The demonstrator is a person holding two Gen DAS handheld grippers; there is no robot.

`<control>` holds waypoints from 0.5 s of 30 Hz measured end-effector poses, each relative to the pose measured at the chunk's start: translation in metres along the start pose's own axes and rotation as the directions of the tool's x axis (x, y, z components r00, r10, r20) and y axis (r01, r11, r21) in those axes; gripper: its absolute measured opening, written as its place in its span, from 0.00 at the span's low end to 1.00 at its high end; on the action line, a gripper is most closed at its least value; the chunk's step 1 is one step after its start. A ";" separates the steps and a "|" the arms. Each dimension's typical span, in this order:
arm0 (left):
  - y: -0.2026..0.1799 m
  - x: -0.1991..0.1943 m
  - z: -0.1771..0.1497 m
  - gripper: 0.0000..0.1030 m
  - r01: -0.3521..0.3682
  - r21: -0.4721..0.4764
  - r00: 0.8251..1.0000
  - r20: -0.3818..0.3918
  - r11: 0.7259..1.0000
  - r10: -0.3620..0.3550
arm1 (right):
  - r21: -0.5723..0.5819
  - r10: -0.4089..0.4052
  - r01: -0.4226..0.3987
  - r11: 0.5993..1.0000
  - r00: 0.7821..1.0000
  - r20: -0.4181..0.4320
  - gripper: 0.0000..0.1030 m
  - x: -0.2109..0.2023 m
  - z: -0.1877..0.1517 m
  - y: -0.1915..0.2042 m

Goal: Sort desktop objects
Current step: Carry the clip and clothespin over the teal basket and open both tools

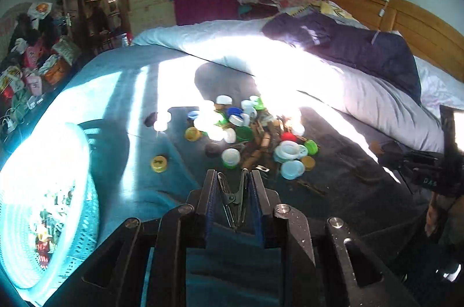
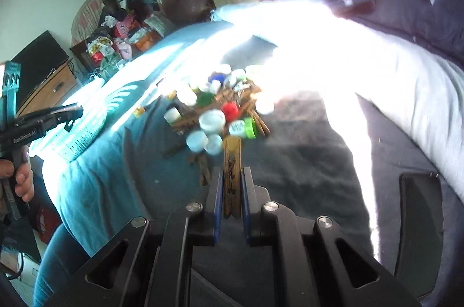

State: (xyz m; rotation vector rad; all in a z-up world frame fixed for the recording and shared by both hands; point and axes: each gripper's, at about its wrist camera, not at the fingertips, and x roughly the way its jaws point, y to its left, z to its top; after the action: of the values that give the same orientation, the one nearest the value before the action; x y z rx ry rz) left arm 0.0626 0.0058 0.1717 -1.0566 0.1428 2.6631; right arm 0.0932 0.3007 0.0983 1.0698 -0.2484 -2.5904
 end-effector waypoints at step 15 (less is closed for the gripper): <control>0.179 -0.106 0.031 0.22 -0.218 -0.190 0.972 0.046 0.957 0.230 | -0.205 0.261 -0.237 0.950 0.960 0.100 0.11 -0.037 0.180 0.201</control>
State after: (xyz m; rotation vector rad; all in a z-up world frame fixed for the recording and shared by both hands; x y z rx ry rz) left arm 0.0653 -0.1822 0.2655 -1.0582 0.0023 2.9616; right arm 0.0363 0.1336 0.3056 0.7559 -0.1494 -2.3985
